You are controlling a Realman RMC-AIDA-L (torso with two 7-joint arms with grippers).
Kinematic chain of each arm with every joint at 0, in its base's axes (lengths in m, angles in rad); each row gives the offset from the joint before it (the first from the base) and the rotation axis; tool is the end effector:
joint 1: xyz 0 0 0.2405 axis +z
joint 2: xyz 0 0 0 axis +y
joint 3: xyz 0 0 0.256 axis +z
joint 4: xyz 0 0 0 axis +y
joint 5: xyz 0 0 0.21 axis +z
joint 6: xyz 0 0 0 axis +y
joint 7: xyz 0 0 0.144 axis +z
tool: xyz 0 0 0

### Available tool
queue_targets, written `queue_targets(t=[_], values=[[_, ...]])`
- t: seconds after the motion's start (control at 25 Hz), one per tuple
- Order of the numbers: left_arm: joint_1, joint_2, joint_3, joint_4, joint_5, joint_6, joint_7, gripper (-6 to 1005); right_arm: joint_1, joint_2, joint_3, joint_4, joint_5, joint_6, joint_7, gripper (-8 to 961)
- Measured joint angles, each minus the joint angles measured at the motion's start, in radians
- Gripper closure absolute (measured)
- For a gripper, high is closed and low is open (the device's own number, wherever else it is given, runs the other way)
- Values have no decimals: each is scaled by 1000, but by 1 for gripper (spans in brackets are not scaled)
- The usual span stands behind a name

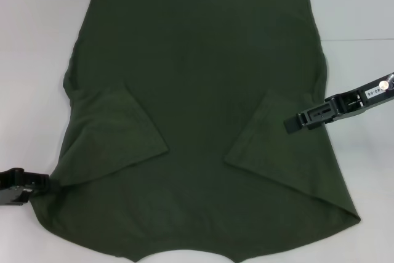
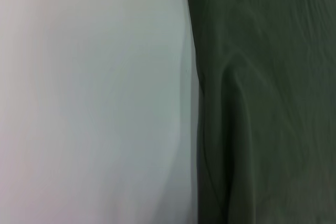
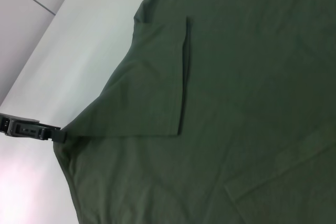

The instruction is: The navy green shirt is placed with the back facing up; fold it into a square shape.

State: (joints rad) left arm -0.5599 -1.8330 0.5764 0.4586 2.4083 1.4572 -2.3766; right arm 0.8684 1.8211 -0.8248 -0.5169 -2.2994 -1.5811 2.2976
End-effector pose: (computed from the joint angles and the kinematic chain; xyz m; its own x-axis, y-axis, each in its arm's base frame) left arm -0.3595 0.3232 0.0629 0.0067 0.9573 0.2892 0.9992 0.0050 -0.0396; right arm 0.2262 0.4025 0.0570 0.4947 -0.8634 -0.0990 -0.8690 -0.4927 -0.0450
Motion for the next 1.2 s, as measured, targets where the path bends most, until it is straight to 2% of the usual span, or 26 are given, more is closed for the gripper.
queue_targets(t=[0.64,1.04,1.2], values=[[2,-3,-1,-6,1,-27,-22,587,1,4,0,0,0,1,-3,33],[1,-3,2,-11,3,-30,-29,810,0,4,-2,0,0,3,-4,33],[1,-3,2,-11,3,-28,-30,933,-2,4,-2,0,0,1,-3,33]])
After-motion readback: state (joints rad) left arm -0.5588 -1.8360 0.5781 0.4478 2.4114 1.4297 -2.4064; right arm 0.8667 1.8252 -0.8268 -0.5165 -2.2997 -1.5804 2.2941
